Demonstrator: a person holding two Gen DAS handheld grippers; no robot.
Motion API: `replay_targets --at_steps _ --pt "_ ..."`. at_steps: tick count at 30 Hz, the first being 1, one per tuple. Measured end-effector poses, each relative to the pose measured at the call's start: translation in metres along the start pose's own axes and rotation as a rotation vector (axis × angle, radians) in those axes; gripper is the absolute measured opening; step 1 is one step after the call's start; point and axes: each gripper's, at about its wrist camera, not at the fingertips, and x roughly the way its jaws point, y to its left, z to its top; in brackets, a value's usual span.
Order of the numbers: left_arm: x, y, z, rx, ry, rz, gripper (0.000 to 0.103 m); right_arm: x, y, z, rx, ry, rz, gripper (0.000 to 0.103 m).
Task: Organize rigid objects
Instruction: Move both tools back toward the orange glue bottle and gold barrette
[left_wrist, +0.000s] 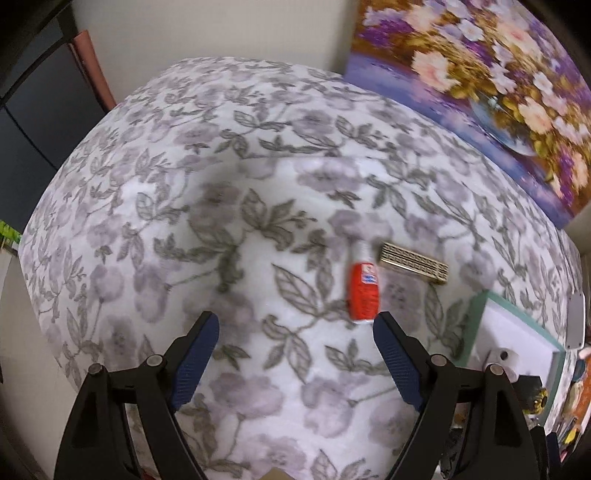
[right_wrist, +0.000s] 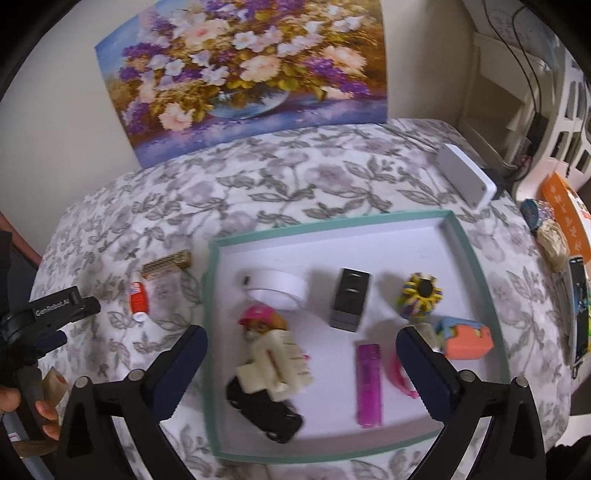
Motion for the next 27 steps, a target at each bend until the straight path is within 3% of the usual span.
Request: replay_targets --at_steps 10,20,27 --pt "0.015 0.019 0.008 -0.022 0.029 -0.022 0.086 0.017 0.04 0.005 -0.027 0.018 0.056 0.103" --pt "0.04 0.007 0.017 0.032 0.068 -0.05 0.086 0.041 0.079 0.011 -0.074 0.035 0.09 0.103" --pt "0.061 -0.014 0.025 0.069 0.082 -0.08 0.086 0.06 0.083 0.029 -0.051 0.04 0.084 0.103"
